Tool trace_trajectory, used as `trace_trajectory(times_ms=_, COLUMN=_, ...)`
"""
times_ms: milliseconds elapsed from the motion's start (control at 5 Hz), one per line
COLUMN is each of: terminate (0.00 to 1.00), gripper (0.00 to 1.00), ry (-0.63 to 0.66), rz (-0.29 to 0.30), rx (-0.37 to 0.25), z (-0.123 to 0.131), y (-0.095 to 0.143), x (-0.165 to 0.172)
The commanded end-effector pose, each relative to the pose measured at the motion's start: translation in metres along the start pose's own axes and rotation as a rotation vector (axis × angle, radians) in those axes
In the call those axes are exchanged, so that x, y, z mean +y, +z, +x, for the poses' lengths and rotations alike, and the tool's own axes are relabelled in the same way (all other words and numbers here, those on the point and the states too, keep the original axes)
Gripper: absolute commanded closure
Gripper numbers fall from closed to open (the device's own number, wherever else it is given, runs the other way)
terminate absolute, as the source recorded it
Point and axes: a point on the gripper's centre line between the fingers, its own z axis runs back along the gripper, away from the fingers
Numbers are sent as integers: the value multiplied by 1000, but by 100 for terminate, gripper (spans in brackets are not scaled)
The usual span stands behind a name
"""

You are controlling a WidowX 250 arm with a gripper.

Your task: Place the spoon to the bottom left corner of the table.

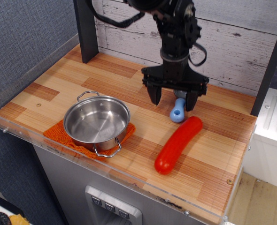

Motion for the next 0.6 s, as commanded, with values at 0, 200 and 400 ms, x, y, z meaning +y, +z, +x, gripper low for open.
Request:
trace_trajectory(times_ms=0, terminate=0, gripper=0, ry=-6, rz=12, rx=-19, z=4, y=3, x=-4)
trace_trajectory(times_ms=200, terminate=0, gripper=100, ry=38, rz=7, rx=-43, z=-1, y=10, x=-3)
trace_trajectory(times_ms=400, terminate=0, gripper=100, ry=35, rz=-27, rx=-101, z=1, y=35, x=-6)
